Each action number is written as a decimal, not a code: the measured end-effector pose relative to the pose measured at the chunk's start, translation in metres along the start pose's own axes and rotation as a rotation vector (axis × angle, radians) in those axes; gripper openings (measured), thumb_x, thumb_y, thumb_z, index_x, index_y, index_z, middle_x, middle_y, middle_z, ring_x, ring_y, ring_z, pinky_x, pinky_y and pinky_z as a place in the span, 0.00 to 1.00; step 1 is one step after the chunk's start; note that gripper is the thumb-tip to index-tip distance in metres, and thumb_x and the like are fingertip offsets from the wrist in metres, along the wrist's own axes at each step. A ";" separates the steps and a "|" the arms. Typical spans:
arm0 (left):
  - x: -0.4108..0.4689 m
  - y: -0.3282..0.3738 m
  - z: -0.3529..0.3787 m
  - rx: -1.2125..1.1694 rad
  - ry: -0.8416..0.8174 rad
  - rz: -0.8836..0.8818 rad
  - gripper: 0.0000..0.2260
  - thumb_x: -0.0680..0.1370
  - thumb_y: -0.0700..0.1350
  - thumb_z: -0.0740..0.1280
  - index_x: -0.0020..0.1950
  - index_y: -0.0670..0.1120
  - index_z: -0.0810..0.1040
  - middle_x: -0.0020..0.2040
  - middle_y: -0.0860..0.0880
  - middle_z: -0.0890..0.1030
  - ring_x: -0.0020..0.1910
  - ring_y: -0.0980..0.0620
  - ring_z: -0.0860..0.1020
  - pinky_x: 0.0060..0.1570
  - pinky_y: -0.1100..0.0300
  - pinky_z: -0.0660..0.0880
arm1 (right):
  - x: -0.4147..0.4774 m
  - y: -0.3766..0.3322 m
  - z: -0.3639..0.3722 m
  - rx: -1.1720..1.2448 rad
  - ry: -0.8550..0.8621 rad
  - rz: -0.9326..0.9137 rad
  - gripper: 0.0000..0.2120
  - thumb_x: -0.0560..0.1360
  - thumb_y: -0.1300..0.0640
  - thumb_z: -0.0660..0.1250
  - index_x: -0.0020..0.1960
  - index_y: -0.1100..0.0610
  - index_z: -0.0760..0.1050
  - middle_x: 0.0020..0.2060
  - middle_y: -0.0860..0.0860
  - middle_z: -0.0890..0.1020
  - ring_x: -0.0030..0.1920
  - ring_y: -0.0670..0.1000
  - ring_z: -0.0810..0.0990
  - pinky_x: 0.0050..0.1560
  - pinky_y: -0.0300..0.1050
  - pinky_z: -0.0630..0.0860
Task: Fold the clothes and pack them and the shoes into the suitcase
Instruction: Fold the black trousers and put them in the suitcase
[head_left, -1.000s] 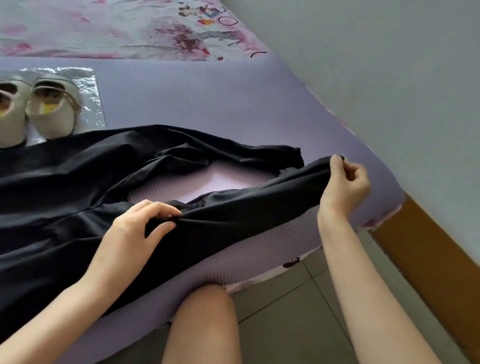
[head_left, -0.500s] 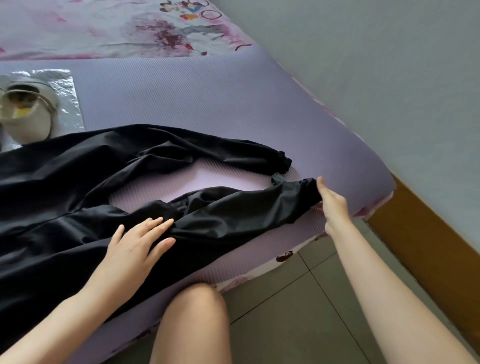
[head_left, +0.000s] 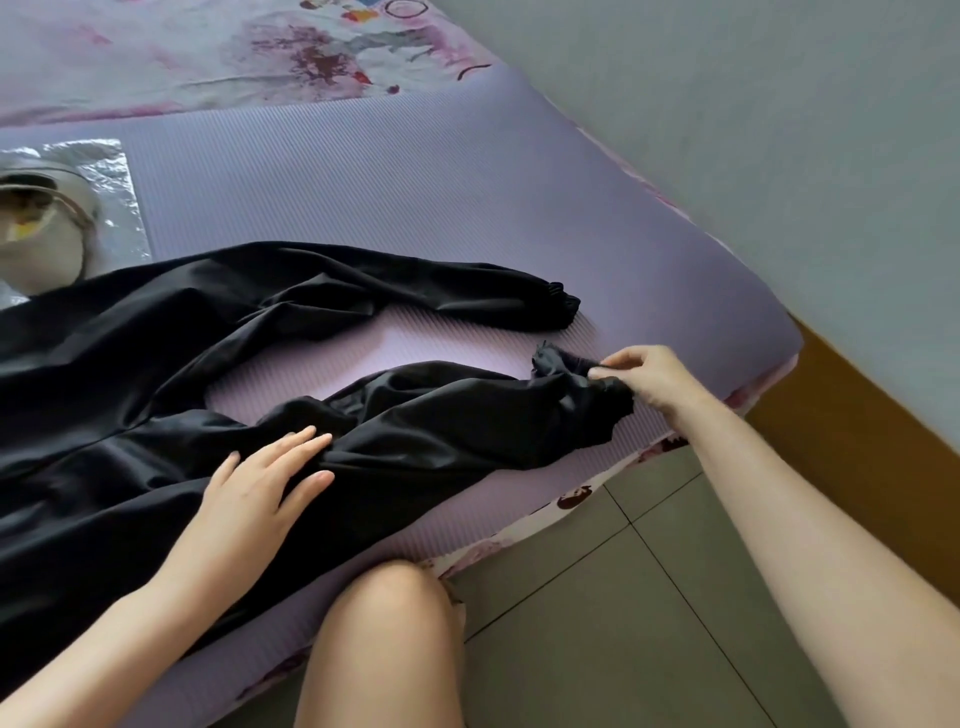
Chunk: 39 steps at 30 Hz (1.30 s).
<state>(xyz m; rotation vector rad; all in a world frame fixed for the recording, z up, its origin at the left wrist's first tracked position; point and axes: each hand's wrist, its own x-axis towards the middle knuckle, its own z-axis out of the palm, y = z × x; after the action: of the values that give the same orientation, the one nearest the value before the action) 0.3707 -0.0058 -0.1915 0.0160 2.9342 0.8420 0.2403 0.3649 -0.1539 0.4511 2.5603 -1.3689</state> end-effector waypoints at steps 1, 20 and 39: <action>0.000 0.000 -0.001 0.001 0.021 0.019 0.16 0.76 0.50 0.65 0.64 0.54 0.75 0.68 0.54 0.72 0.68 0.53 0.69 0.71 0.47 0.59 | 0.004 -0.004 -0.007 0.108 0.065 -0.023 0.06 0.73 0.62 0.71 0.49 0.59 0.76 0.38 0.50 0.78 0.39 0.45 0.75 0.33 0.29 0.72; -0.001 -0.009 -0.025 0.065 0.313 0.009 0.25 0.73 0.47 0.68 0.70 0.46 0.69 0.68 0.45 0.71 0.70 0.45 0.65 0.71 0.42 0.54 | 0.062 -0.009 -0.009 -0.417 0.533 -0.087 0.23 0.80 0.47 0.57 0.71 0.57 0.67 0.69 0.58 0.68 0.69 0.61 0.61 0.66 0.52 0.60; -0.124 -0.096 -0.050 -0.017 0.312 0.002 0.03 0.76 0.52 0.67 0.44 0.54 0.78 0.48 0.61 0.79 0.50 0.60 0.76 0.55 0.60 0.69 | -0.055 -0.040 0.153 -0.359 0.112 -0.709 0.07 0.71 0.58 0.71 0.50 0.53 0.81 0.42 0.43 0.82 0.55 0.51 0.75 0.68 0.42 0.55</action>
<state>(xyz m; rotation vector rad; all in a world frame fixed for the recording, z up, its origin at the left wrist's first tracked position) 0.4912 -0.1177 -0.1901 -0.1257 3.2140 0.9484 0.2826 0.2073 -0.1897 -0.5026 3.1193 -1.0055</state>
